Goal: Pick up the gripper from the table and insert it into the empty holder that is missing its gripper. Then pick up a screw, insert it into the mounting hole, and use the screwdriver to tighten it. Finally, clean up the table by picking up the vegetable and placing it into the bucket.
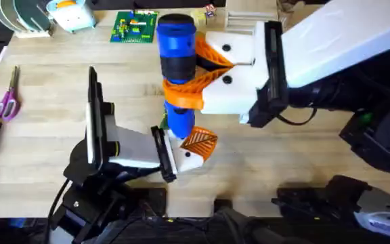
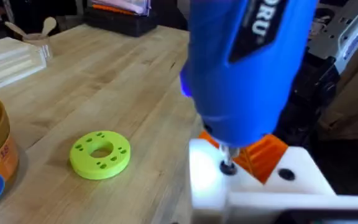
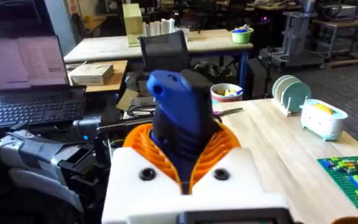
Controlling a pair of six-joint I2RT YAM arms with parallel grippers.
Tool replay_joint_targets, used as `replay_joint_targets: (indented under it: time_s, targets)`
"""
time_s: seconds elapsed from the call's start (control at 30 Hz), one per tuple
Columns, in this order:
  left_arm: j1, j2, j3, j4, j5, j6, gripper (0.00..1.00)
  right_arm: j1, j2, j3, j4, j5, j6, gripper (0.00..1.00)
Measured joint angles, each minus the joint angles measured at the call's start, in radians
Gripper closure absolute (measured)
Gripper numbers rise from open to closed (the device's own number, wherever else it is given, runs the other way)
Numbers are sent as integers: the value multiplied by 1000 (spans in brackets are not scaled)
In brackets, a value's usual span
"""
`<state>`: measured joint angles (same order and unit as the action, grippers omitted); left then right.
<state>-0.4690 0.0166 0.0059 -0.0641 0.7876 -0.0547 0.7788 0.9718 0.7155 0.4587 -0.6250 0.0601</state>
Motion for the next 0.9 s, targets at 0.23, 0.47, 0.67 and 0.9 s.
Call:
replay_joint_targets:
  time_s: [0.23, 0.47, 0.67, 0.9]
  targets:
    - [0, 0, 0, 0, -1, -2, 993, 0, 0, 0, 1, 0, 0, 978]
    - [0, 0, 0, 0, -3, -1, 993, -12, 1, 0, 94, -1, 4, 978]
    - [0, 0, 0, 0, -3, -1, 993, -60, -19, 0, 140, 0, 11, 978]
    - [0, 0, 0, 0, -3, -1, 993, -148, -19, 1, 22, 0, -67, 978]
